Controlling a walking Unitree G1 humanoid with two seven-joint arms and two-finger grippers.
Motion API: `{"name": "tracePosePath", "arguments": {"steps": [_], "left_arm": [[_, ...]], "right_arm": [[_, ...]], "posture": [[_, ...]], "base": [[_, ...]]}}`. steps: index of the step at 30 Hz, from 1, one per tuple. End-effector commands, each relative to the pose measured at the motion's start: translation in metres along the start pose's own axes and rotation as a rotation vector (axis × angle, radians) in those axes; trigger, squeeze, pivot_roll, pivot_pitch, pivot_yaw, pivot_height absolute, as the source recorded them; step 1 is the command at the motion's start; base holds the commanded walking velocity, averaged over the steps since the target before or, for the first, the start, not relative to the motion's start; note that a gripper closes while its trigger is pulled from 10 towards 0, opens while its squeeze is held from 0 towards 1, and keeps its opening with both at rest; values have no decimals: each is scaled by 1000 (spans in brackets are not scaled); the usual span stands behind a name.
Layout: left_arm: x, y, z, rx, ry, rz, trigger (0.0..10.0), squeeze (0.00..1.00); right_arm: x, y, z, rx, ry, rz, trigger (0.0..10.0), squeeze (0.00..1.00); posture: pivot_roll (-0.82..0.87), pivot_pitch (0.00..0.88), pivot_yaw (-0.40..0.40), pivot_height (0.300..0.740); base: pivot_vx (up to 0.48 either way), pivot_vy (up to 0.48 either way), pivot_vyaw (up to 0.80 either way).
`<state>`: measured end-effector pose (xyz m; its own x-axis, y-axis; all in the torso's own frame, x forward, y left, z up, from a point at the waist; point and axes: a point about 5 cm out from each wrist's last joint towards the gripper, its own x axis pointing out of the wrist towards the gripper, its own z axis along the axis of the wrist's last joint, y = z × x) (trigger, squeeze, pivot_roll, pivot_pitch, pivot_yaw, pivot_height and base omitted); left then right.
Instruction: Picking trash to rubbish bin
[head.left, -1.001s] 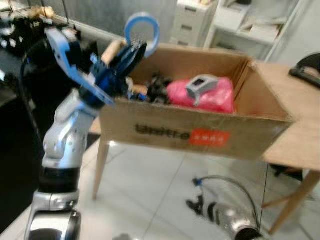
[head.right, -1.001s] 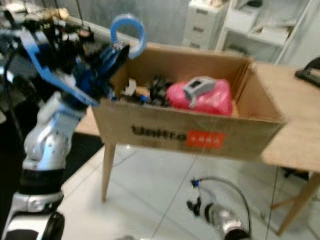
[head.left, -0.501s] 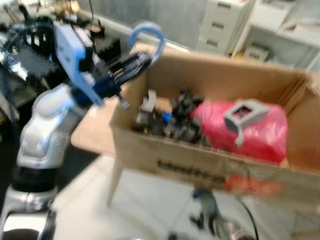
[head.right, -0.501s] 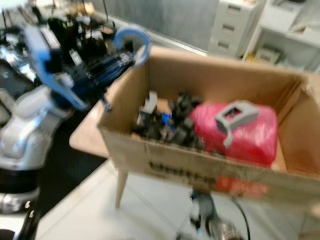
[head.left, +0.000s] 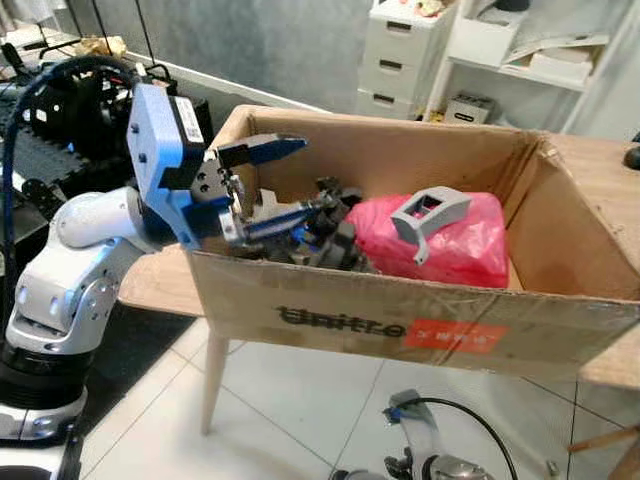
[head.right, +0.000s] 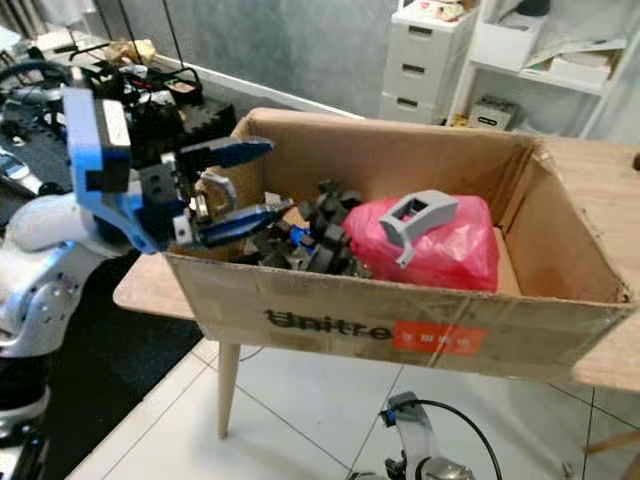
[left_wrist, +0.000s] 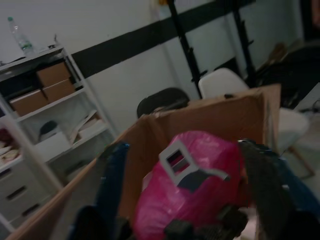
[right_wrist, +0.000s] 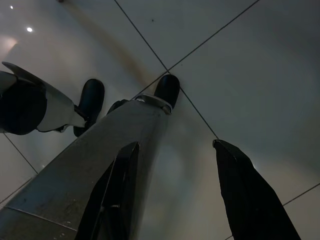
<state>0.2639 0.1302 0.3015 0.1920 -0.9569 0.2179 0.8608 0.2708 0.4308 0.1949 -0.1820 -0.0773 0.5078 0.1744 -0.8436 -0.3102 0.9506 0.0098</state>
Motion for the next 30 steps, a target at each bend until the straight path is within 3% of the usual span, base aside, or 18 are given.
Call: {"name": "tracePosePath", "arguments": {"steps": [1, 2, 3, 4, 5, 8, 12, 13, 15, 16, 21, 30], "left_arm": [[-2, 2, 2, -9, -34, 34, 10000, 1000], [-4, 6, 4, -10, -52, 69, 10000, 318], [-4, 6, 4, -10, -52, 69, 10000, 318], [-7, 11, 5, -9, -70, 101, 10000, 43], [-10, 14, 6, -10, -82, 126, 10000, 0], [-16, 27, 7, -7, -118, 249, 10000, 0], [-20, 49, -15, 46, 34, 459, 10000, 0], [-20, 49, -15, 46, 34, 459, 10000, 0], [-17, 48, -26, 101, 140, 455, 10000, 0], [-11, 44, -34, 136, 206, 404, 10000, 0], [-2, 44, -40, 219, 297, 333, 10000, 0], [3, 67, -22, 395, 350, 281, 10000, 0]], "right_arm": [[0, 2, -4, -2, 12, -1, 10000, 0], [0, 2, -4, -3, 11, -1, 10000, 0], [0, 2, -4, -3, 11, -1, 10000, 0], [0, 2, -3, -4, 11, -2, 10000, 0], [0, 2, -3, -6, 10, -3, 10000, 0], [0, 2, -4, -11, 12, -7, 10000, 0], [0, 3, -4, -21, 16, -11, 10000, 0], [0, 3, -4, -21, 16, -11, 10000, 0], [1, 3, -4, -23, 16, -12, 10000, 0], [1, 3, -5, -24, 17, -14, 10000, 0], [1, 3, -5, -19, 14, -21, 10000, 0], [0, 7, -16, 5, 28, -29, 10000, 0]], "posture": [[45, 92, 14, 740], [45, 92, 14, 740], [45, 92, 14, 740], [45, 91, 14, 740], [45, 91, 14, 740], [48, 93, 10, 740], [49, 96, 10, 740], [49, 96, 10, 740], [46, 100, 14, 740], [43, 103, 18, 740], [36, 112, 31, 740], [13, 109, 59, 740]], "base": [[0, 0, 0], [0, 0, 0], [0, 0, 0], [0, 0, 0], [0, 0, 0], [0, 0, 0], [0, 0, 0], [0, 0, 0], [0, 0, 0], [0, 0, 0], [0, 0, 0], [0, 0, 0]]}}
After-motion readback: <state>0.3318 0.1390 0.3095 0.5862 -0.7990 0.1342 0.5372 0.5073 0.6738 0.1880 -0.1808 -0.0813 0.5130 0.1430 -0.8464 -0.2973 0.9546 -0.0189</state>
